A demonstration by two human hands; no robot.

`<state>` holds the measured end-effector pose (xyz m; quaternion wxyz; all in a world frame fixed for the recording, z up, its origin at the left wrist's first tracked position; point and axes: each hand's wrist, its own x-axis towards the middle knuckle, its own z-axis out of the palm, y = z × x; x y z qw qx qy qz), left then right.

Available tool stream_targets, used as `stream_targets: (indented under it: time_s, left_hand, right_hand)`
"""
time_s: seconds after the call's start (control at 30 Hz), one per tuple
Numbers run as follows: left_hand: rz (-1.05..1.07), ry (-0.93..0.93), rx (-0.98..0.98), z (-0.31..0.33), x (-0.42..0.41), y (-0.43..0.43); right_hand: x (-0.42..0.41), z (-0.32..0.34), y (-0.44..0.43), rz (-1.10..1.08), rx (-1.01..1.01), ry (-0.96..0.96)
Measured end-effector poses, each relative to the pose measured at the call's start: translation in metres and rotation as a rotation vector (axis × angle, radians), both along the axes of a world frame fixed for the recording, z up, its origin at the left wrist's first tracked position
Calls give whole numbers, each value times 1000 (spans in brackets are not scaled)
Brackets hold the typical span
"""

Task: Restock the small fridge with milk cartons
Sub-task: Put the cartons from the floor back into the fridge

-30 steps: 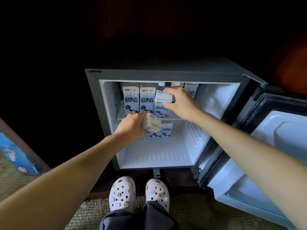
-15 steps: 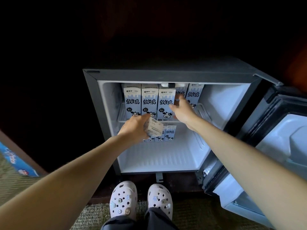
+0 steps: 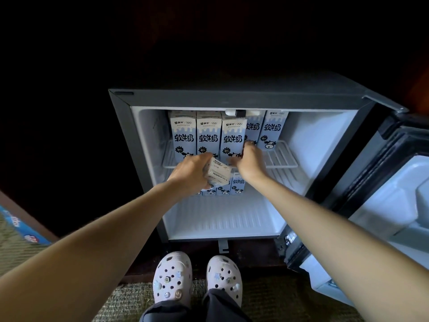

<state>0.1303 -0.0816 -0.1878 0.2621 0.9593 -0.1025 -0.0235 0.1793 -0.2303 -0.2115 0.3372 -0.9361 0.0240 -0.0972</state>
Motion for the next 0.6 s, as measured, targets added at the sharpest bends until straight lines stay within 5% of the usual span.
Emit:
stream_targets:
  time_s: [0.27, 0.6]
  left_hand:
    - [-22, 20, -5, 0, 2, -1]
    - [24, 63, -132, 4, -2, -2]
  right_hand:
    - [-11, -8, 10, -82, -24, -195]
    - [-10, -12, -3, 40, -72, -171]
